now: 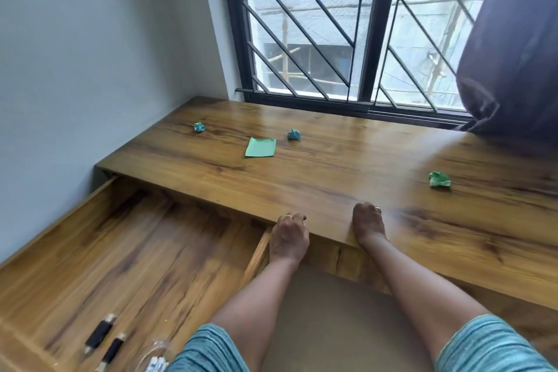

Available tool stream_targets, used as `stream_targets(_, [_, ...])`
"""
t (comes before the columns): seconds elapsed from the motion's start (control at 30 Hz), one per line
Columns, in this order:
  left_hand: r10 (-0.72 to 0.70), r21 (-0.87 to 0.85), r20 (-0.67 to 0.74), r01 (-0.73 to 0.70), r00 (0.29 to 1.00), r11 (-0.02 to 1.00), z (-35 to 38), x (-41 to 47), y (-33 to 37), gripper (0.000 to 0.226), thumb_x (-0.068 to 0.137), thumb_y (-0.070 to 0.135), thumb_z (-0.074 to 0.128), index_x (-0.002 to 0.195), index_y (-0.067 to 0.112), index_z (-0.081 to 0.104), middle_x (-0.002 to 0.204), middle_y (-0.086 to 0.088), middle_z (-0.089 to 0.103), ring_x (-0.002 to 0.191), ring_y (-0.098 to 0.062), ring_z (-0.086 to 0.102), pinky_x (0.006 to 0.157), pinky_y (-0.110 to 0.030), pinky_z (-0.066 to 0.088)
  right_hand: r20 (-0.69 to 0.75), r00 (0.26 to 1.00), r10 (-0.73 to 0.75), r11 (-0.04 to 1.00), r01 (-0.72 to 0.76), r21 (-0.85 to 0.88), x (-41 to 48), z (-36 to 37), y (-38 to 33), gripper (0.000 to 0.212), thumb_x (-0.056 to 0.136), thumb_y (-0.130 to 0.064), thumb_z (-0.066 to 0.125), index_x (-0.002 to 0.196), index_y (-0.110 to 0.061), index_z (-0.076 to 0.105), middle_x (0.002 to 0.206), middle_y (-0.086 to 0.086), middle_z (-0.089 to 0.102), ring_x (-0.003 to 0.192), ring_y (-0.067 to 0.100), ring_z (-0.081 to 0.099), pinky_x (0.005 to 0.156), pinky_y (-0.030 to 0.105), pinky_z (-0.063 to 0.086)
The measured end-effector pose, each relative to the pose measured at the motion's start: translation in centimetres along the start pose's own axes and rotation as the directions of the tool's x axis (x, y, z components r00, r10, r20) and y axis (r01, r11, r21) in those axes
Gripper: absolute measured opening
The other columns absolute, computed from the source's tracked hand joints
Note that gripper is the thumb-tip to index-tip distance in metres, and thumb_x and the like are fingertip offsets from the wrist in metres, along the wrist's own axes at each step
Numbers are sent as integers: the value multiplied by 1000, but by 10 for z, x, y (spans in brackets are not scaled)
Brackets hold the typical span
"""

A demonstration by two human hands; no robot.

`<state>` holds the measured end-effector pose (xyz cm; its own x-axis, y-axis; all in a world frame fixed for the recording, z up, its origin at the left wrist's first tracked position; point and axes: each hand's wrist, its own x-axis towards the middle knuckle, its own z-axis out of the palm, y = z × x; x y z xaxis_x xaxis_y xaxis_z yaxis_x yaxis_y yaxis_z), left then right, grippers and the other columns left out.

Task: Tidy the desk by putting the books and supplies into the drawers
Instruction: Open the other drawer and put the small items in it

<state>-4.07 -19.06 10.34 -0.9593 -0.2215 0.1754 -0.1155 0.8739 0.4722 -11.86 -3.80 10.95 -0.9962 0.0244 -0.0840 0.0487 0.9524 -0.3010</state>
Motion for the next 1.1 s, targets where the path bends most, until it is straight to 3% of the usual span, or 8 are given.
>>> stream_targets(0.17, [-37, 16, -42, 37, 998, 999, -31, -14, -53, 31, 95, 18, 44, 120, 15, 61, 117, -5, 64, 112, -22, 56, 94, -30, 46, -72, 988, -134, 991, 133, -13, -31, 16, -58, 35, 91, 4, 35, 114, -3, 61, 115, 19, 63, 110, 33, 59, 90, 36, 48])
stream_targets(0.33, [-102, 11, -67, 103, 993, 995, -75, -30, -135, 30, 93, 15, 44, 115, 15, 64, 116, -4, 65, 110, -22, 57, 93, -29, 45, -100, 959, -264, 964, 265, 4, -76, 52, -151, 33, 92, 4, 36, 120, -7, 50, 102, 21, 66, 96, 37, 65, 69, 36, 48])
stream_targets(0.53, [-199, 102, -72, 206, 977, 973, -140, -59, -259, 28, 93, 19, 44, 113, 21, 64, 114, 1, 65, 111, -17, 57, 89, -28, 46, -5, 863, -504, 857, 501, 117, -150, 122, -267, 19, 90, -3, 42, 80, -8, 58, 93, 16, 63, 88, 35, 64, 67, 35, 46])
stream_targets(0.63, [-258, 149, -67, 266, 964, 952, -164, -71, -314, 28, 94, 22, 44, 116, 23, 62, 115, 2, 65, 110, -16, 58, 91, -26, 46, 110, 824, -556, 827, 535, 172, -186, 162, -319, 18, 90, -8, 44, 88, -3, 61, 96, 17, 60, 91, 36, 61, 72, 37, 46])
stream_targets(0.73, [-331, 164, -49, 335, 942, 928, -182, -81, -357, 25, 97, 23, 45, 116, 21, 62, 111, 0, 67, 102, -15, 62, 83, -25, 52, 206, 786, -584, 810, 547, 211, -217, 196, -360, 23, 93, -10, 42, 98, 0, 62, 105, 17, 58, 94, 34, 60, 78, 36, 45])
stream_targets(0.9, [-434, 229, 35, 416, 900, 880, -201, -98, -435, 25, 98, 24, 46, 116, 18, 62, 107, -1, 67, 95, -14, 62, 77, -23, 52, 325, 697, -639, 769, 579, 271, -254, 248, -410, 24, 98, -10, 39, 114, -2, 55, 116, 11, 52, 101, 27, 55, 76, 24, 38])
stream_targets(1.0, [-496, 277, 61, 463, 866, 842, -209, -103, -468, 23, 98, 25, 46, 113, 18, 63, 104, -1, 67, 89, -14, 62, 71, -23, 50, 351, 678, -646, 762, 601, 243, -262, 271, -430, 19, 97, -8, 42, 107, -1, 56, 112, 14, 54, 95, 30, 58, 82, 35, 50])
stream_targets(1.1, [-528, 314, 101, 477, 843, 821, -213, -104, -486, 24, 98, 27, 46, 113, 19, 63, 107, -2, 68, 94, -17, 64, 75, -27, 53, 367, 657, -658, 748, 626, 220, -270, 282, -444, 23, 97, -13, 36, 107, -1, 54, 111, 17, 55, 98, 34, 56, 83, 42, 44])
